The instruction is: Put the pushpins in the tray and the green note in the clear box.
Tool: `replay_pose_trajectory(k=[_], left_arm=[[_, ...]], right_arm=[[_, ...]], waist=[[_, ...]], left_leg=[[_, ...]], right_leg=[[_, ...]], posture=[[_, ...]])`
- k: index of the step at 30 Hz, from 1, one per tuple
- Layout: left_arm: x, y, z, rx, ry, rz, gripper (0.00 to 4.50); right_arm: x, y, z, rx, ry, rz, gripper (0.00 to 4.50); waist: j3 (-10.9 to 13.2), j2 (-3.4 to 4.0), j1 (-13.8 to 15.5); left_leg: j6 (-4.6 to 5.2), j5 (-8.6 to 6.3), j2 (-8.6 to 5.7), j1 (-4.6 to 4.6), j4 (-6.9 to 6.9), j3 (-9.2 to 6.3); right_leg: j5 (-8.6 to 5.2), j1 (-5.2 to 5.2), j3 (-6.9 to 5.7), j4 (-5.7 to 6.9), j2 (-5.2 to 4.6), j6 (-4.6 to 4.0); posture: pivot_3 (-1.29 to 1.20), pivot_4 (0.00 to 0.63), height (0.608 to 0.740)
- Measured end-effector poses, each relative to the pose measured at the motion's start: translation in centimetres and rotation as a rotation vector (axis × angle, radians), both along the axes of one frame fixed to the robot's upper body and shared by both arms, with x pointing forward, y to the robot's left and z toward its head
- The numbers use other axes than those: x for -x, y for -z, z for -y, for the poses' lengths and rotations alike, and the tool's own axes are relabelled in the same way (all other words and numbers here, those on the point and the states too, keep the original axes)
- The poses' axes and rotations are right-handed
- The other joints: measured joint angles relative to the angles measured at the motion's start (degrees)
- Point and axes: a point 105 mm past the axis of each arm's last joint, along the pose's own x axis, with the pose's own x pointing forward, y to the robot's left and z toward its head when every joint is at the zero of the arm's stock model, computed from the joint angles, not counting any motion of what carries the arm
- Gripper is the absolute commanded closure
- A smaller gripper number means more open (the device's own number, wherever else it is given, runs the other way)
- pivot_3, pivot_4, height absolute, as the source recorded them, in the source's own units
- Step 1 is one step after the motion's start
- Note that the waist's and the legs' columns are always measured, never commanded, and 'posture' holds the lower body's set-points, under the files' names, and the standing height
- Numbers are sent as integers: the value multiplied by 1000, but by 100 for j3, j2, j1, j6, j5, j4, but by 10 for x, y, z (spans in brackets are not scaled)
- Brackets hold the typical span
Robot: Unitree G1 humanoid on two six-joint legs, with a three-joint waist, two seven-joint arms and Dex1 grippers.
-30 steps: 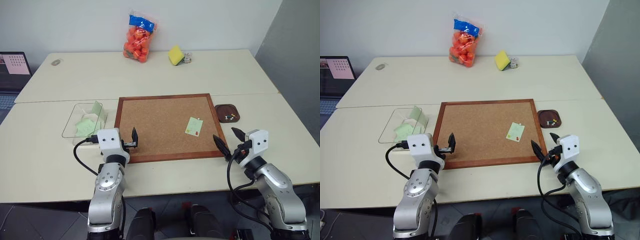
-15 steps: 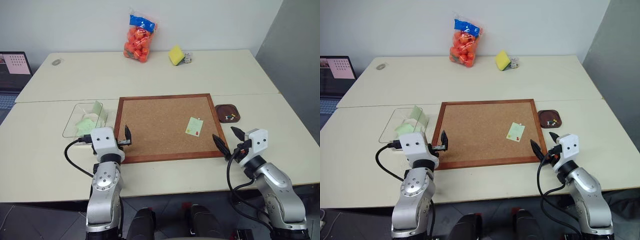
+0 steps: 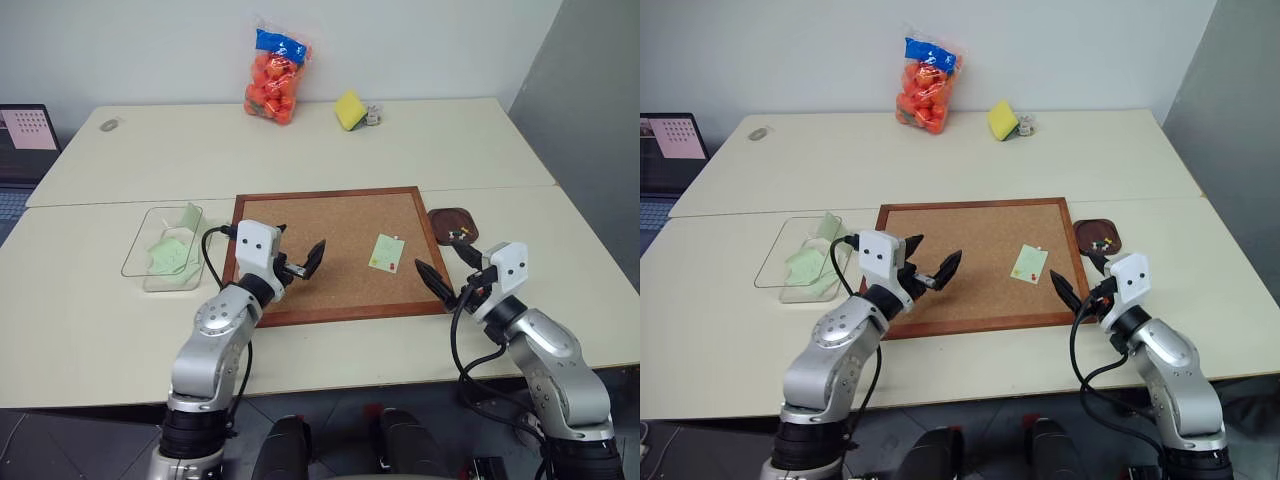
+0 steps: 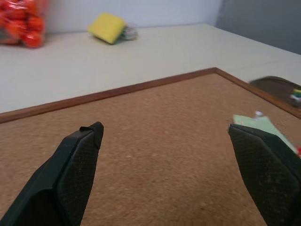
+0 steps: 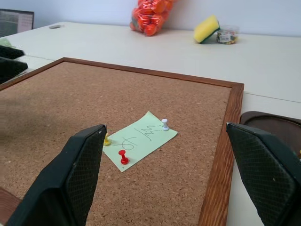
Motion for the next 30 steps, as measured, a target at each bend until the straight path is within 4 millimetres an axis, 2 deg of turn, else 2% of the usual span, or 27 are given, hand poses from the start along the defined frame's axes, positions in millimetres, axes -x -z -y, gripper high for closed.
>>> replay_pose_trajectory(k=[1, 4, 6, 10, 15, 20, 25, 28, 30], left_arm=[[2, 0, 2, -13, 54, -7, 469], [12, 0, 10, -63, 239, -28, 1237], [15, 6, 12, -77, 298, -53, 1559], [11, 18, 13, -96, 332, -80, 2406], [9, 15, 15, -101, 363, -50, 3344], [6, 23, 12, -119, 363, -58, 4367], [3, 36, 8, -127, 346, -85, 4449], [5, 51, 15, -122, 359, -124, 4449], [5, 54, 18, -107, 360, -126, 4449]], right_arm=[[-2, -1, -1, 12, -20, 0, 216], [-12, -4, -3, 40, -77, -3, 216], [-19, -4, -4, 45, -95, -10, 216], [-29, 1, -7, 42, -124, -41, 216], [-37, -3, -16, 39, -164, -27, 216], [-43, 6, -22, 40, -199, -50, 216], [-51, 5, -28, 46, -209, -37, 216], [-57, 6, -32, 53, -211, -37, 216], [-61, 11, -31, 67, -199, -52, 216]], waist=[[0, 0, -1], [0, 0, 3], [0, 0, 5], [1, 0, 12], [1, 0, 11], [1, 0, 10], [0, 0, 7], [0, 0, 7], [0, 1, 12]], left_leg=[[0, 0, 0, 0, 1, 1], [0, 0, -1, 1, 3, 3], [0, 0, -1, 1, 2, 2], [0, 0, 0, -1, 1, 0], [0, 0, 1, -1, 1, 0], [0, 0, 0, 0, 2, 1], [0, 0, 1, 2, 2, 2], [0, 0, 0, 1, 2, 2], [0, 0, 0, 2, 2, 1]], right_leg=[[0, 0, 0, 0, 0, 0], [0, 1, 1, 0, -1, 0], [0, 1, 1, 0, -1, 0], [0, 0, 0, -1, -1, -1], [1, -1, 0, 0, -2, -2], [14, -1, 1, 1, -2, -24], [14, 0, 1, 2, -2, -24], [15, -1, 1, 2, -3, -25], [16, 1, -1, 2, -3, -28]], posture=[[0, 150, 740], [0, 150, 740], [0, 150, 740], [0, 150, 740], [0, 150, 740], [0, 150, 740], [0, 150, 740], [0, 150, 740], [0, 150, 740]])
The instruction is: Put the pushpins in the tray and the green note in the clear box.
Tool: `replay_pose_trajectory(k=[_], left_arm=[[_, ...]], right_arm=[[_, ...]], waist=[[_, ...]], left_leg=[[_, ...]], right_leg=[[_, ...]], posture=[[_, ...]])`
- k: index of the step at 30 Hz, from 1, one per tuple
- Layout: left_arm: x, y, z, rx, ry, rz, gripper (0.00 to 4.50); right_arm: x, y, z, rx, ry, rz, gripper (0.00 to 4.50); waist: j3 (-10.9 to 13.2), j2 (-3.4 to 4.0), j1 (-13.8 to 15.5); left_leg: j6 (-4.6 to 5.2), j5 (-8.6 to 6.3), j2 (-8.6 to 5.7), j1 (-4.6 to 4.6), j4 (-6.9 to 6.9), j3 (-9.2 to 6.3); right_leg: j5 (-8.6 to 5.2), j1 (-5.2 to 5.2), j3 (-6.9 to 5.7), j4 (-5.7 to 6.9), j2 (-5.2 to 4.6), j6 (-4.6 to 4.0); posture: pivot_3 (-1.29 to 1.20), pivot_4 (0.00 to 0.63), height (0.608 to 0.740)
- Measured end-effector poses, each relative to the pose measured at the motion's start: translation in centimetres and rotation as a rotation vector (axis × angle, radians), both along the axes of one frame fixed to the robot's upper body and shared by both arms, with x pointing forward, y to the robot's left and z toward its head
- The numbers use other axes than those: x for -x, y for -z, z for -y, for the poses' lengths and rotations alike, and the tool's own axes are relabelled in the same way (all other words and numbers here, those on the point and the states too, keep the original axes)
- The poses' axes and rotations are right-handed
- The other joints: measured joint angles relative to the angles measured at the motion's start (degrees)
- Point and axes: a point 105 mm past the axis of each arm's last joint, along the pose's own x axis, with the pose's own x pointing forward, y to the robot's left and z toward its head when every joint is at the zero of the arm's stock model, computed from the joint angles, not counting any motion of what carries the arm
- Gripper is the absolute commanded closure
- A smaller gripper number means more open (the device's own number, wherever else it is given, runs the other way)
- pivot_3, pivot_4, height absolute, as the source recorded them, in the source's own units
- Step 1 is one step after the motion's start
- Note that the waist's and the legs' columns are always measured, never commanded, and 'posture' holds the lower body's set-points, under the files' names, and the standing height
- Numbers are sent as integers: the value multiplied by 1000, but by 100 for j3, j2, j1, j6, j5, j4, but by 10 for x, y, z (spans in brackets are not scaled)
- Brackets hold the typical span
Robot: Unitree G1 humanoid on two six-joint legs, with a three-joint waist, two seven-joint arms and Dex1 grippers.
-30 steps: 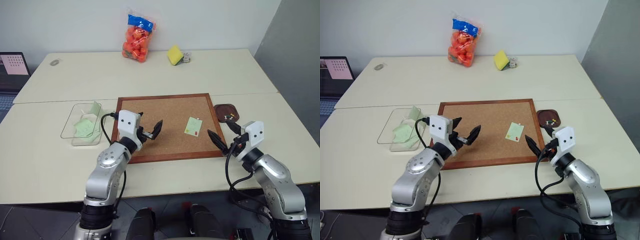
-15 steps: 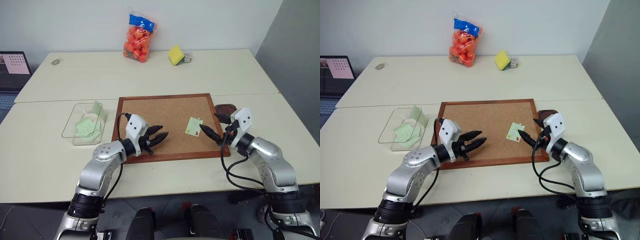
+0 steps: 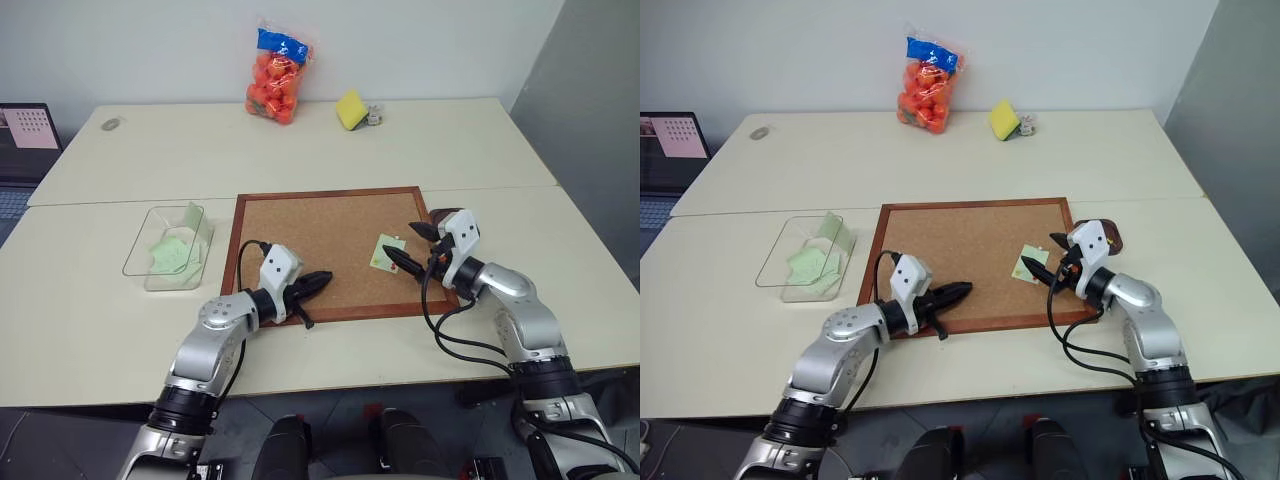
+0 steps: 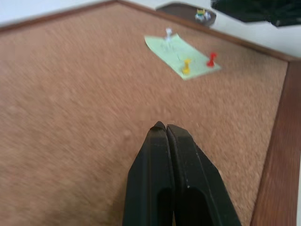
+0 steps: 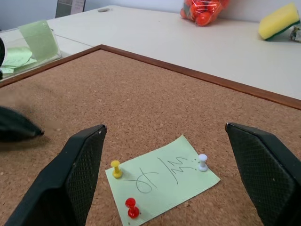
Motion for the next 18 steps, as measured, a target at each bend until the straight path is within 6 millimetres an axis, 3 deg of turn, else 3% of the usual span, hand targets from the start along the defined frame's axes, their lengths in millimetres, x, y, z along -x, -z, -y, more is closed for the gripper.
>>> replay_pose_trajectory(k=[11, 18], left_arm=[[-6, 6, 9, -18, -5, 15, 4449], [-7, 6, 11, -18, -9, 18, 4449]], right_arm=[[-26, 11, 0, 47, 79, -31, 216], [-31, 24, 0, 55, 94, -78, 216]], waist=[[-10, 17, 36], [-11, 18, 37]], left_leg=[[1, 1, -10, 28, 19, -3], [2, 1, -11, 34, 19, -7]], right_leg=[[2, 45, -1, -1, -9, 20], [2, 52, -4, -1, -9, 18]], posture=[[0, 150, 740], [0, 150, 740]])
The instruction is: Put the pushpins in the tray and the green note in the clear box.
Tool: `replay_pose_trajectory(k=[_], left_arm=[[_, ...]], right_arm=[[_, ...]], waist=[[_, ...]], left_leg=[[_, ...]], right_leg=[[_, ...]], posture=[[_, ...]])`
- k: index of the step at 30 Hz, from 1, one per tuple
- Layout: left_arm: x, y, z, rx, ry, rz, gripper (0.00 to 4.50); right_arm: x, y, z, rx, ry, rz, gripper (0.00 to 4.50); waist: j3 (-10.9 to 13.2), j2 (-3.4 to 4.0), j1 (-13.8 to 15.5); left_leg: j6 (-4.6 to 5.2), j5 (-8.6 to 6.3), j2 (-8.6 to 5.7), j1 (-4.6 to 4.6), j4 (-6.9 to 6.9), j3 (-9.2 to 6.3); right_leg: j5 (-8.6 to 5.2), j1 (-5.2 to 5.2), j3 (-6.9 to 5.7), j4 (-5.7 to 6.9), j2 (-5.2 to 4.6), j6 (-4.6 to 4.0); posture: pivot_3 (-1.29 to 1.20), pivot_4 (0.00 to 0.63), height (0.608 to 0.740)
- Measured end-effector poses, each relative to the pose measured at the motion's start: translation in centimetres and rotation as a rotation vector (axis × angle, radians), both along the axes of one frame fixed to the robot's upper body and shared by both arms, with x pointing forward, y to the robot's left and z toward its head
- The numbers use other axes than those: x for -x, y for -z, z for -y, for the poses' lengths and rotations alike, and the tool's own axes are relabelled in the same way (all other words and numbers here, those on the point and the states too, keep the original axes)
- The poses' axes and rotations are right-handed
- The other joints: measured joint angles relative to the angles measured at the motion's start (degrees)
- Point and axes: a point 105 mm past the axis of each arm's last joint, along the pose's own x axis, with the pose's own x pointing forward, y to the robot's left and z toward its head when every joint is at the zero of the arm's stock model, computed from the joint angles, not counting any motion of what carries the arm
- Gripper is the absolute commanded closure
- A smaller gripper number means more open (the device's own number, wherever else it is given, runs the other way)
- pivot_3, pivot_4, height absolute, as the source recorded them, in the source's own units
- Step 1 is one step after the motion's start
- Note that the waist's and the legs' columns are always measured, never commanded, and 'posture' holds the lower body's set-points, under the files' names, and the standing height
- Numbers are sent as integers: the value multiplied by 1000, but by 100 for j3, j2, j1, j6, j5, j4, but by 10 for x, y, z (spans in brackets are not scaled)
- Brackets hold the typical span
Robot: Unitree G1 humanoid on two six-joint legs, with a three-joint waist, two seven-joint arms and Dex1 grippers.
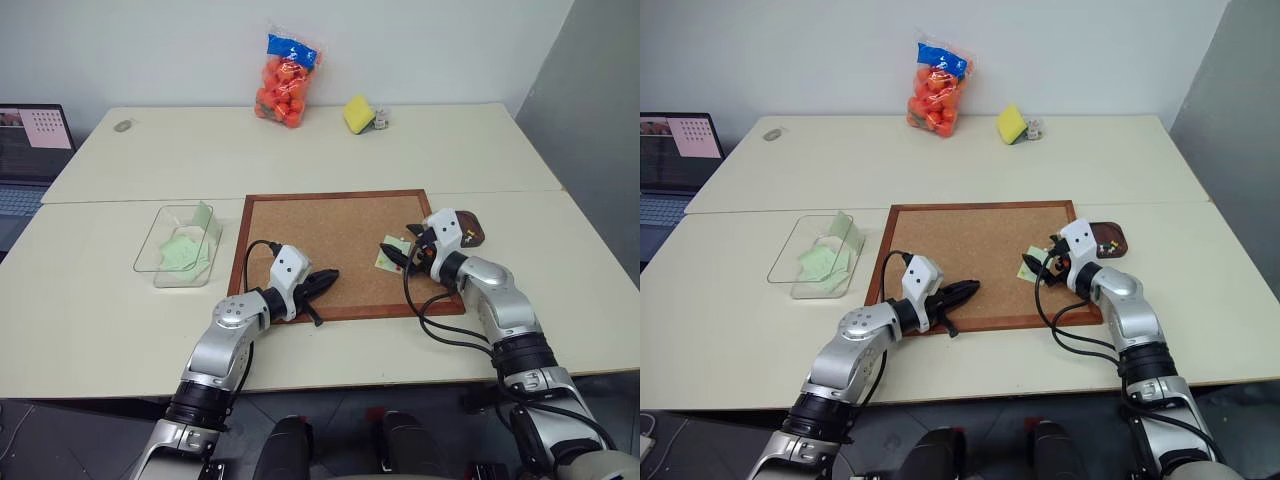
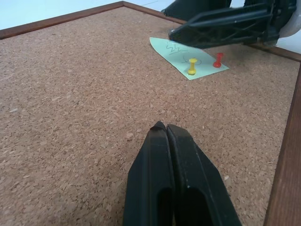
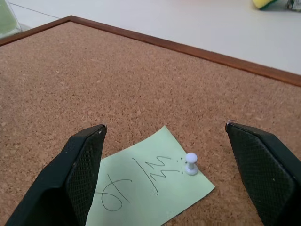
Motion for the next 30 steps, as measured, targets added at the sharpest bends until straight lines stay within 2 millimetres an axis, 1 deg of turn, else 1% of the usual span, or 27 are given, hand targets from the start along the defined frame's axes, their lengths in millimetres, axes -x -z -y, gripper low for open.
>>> replay_pose_trajectory(k=[2, 3, 5, 12, 15, 18, 21, 22, 23, 30], left_arm=[[0, 0, 0, -1, -1, 1, 4449], [0, 0, 0, -1, -2, 1, 4500], [0, 0, 0, -2, -3, 1, 4500], [-1, 0, 0, 1, -16, 3, 4500], [-1, 0, 1, 2, -19, 5, 4500], [-1, 0, 1, 2, -20, 5, 4500], [-1, 0, 1, 3, -21, 7, 4500], [-1, 0, 1, 3, -21, 7, 4500], [-1, 0, 2, 2, -22, 8, 4500], [-2, 0, 2, 0, -28, 12, 4500]], right_arm=[[-2, 1, 1, 4, 3, -3, 216], [-4, 1, 1, 7, 6, -5, 585], [-5, -1, 0, 6, 6, -3, 914], [-10, -1, 1, 5, 13, 0, 2274], [-10, 0, 1, 5, 16, -7, 2982], [-10, 1, 2, 5, 18, -12, 3509], [-10, 1, 2, 4, 18, -12, 4141], [-10, 1, 3, 4, 23, -11, 4414], [-11, 1, 4, 3, 27, -10, 4470], [-11, 1, 4, 12, 27, -10, 4470]], waist=[[0, 0, -1], [0, 0, -1], [0, 0, -1], [0, 0, -1], [0, 0, -1], [0, 0, -1], [0, 0, -1], [0, 0, -1], [0, 0, -1], [0, 0, -1]], left_leg=[[0, 0, 0, 0, 0, 0], [0, 0, 0, 1, 0, 0], [0, 0, 1, 1, -1, -1], [0, 0, 0, 0, -1, -2], [0, 0, 0, 0, -1, -2], [0, 0, 0, 0, -1, -2], [0, 0, 0, 0, -1, -2], [0, 0, 0, 0, -1, -2], [0, 0, 0, 0, -1, -2], [0, 0, 0, 0, -1, -3]], right_leg=[[0, 0, 0, 0, 0, 0], [0, 0, 0, 0, 0, 0], [0, 0, -1, 0, 0, 0], [-2, 0, -1, 0, 0, 3], [-2, 1, -1, 0, 0, 3], [-2, 1, -1, 0, -1, 2], [-2, 1, -1, -1, -1, 3], [-2, 1, -1, -1, -1, 4], [-3, 1, -1, -1, -1, 4], [-4, 1, -2, -2, 0, 7]], posture=[[0, 150, 740], [0, 150, 740], [0, 150, 740], [0, 150, 740], [0, 150, 740], [0, 150, 740], [0, 150, 740], [0, 150, 740], [0, 150, 740], [0, 150, 740]])
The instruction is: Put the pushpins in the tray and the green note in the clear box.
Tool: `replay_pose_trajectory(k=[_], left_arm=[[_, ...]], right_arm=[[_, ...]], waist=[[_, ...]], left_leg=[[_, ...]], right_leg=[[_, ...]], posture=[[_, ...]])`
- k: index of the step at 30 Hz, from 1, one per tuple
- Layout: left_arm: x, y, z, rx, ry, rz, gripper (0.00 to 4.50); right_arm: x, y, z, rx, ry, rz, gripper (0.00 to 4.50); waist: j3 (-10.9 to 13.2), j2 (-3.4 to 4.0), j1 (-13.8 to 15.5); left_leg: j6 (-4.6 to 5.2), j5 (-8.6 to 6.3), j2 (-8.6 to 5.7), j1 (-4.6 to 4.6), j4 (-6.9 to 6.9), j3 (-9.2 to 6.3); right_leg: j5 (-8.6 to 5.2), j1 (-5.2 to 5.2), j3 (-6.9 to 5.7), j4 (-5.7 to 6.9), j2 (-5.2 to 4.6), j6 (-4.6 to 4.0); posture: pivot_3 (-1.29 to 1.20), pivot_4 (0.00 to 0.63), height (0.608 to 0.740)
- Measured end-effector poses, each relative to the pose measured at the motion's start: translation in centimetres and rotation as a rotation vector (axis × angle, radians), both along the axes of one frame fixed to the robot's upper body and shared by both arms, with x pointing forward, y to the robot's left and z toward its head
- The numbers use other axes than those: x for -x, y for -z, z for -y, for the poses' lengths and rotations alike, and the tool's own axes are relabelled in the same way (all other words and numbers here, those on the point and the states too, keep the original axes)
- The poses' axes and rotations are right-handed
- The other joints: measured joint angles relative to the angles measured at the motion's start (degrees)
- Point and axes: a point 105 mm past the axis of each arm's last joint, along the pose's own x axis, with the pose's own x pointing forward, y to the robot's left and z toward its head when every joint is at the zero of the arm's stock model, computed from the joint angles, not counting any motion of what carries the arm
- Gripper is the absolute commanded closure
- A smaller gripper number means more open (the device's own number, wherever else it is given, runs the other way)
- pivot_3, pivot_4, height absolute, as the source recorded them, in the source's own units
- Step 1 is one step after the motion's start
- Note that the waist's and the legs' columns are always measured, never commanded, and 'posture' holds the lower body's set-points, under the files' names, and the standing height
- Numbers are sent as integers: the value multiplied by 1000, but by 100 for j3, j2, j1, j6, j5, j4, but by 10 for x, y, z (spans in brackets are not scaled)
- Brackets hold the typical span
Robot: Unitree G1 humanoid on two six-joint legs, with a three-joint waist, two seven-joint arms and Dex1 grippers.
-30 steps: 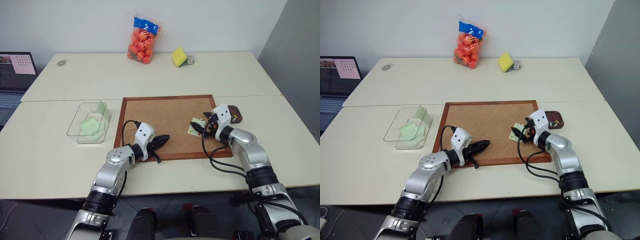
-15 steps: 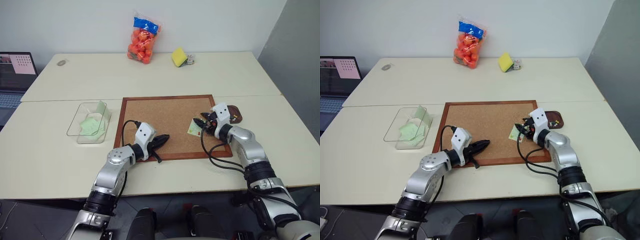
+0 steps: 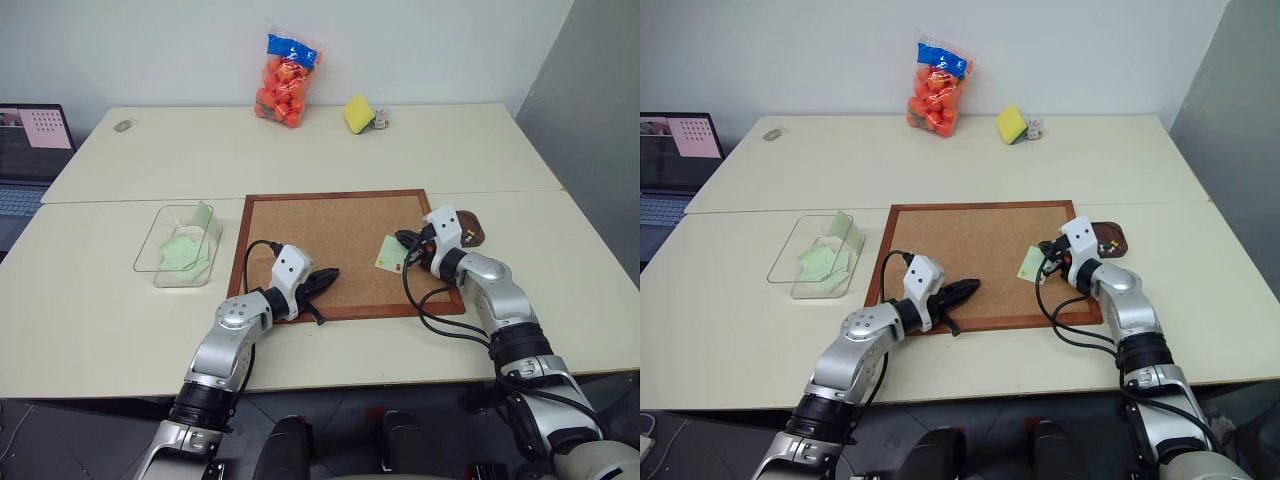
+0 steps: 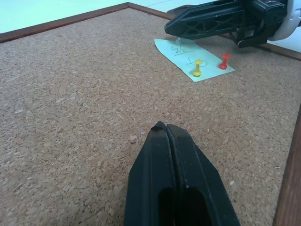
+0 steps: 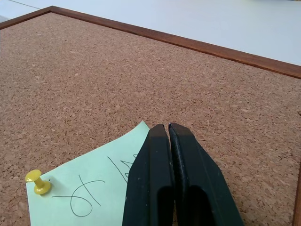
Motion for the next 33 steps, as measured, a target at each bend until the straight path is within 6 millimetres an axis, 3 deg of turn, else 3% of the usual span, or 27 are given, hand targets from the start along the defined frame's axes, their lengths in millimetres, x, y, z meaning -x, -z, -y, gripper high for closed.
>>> replay_pose_trajectory(k=[13, 18, 23, 33], left_arm=[[-1, -1, 1, 6, -9, 6, 4500], [-1, -1, 2, 6, -11, 5, 4500], [-1, -1, 2, 9, -10, 5, 4500], [-1, -1, 4, 14, -9, 5, 4500]], right_arm=[[3, -4, 3, -67, 1, -1, 4470], [8, -26, -3, -129, -47, 64, 4470], [9, -34, -5, -131, -60, 89, 4470], [5, -34, 5, -92, 3, 102, 4470]], waist=[[1, 2, 0], [2, 3, -10], [2, 3, -8], [2, 3, -4]], left_leg=[[0, 0, 1, -7, -3, -3], [0, 0, 2, -6, -3, -4], [0, 0, 2, -6, -3, -4], [0, 0, 1, -7, -4, -4]], right_leg=[[-1, -5, -2, -1, 0, 1], [-7, -4, -3, -3, 1, 11], [-8, -3, -4, -6, 1, 11], [-8, -3, -4, -8, 0, 12]], posture=[[0, 150, 740], [0, 150, 740], [0, 150, 740], [0, 150, 740]])
